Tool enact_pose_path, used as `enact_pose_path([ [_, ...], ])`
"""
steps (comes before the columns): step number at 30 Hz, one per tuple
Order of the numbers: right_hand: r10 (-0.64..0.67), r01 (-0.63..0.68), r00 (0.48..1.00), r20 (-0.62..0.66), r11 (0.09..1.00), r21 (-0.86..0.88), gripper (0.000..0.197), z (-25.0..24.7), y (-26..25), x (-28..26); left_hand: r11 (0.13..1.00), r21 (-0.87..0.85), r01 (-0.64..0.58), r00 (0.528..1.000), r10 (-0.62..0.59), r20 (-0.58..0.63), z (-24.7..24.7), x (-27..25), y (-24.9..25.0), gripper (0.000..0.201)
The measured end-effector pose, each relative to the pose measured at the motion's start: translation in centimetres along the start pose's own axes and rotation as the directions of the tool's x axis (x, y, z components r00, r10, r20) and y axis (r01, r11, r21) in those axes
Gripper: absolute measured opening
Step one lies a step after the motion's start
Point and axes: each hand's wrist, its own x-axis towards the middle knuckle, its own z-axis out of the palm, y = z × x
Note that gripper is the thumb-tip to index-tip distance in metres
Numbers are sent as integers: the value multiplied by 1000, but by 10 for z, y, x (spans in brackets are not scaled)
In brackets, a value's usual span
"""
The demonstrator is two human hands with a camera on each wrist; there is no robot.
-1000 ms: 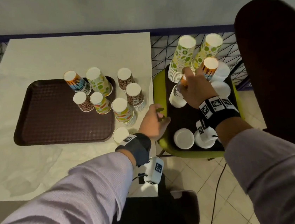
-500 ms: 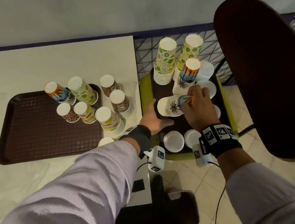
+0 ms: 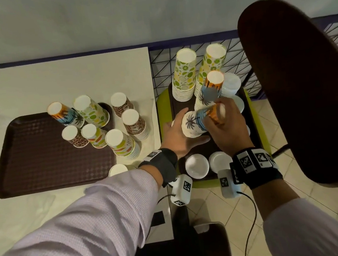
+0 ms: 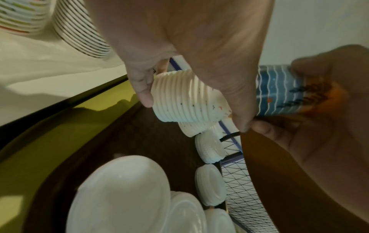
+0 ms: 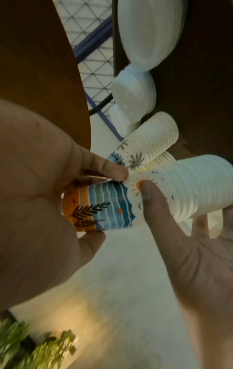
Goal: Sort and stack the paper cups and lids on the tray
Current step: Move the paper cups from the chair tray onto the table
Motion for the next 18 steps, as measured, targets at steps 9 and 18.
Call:
enact_pose_path([
  [9, -165, 164, 961, 222, 986, 22, 54, -16, -38, 12, 993, -75, -87, 980, 72, -184, -26, -13, 13, 96],
  [18, -225, 198, 932, 284, 973, 120, 52, -26, -56, 21, 954, -298, -3, 985, -48, -164, -39, -39, 15, 67],
])
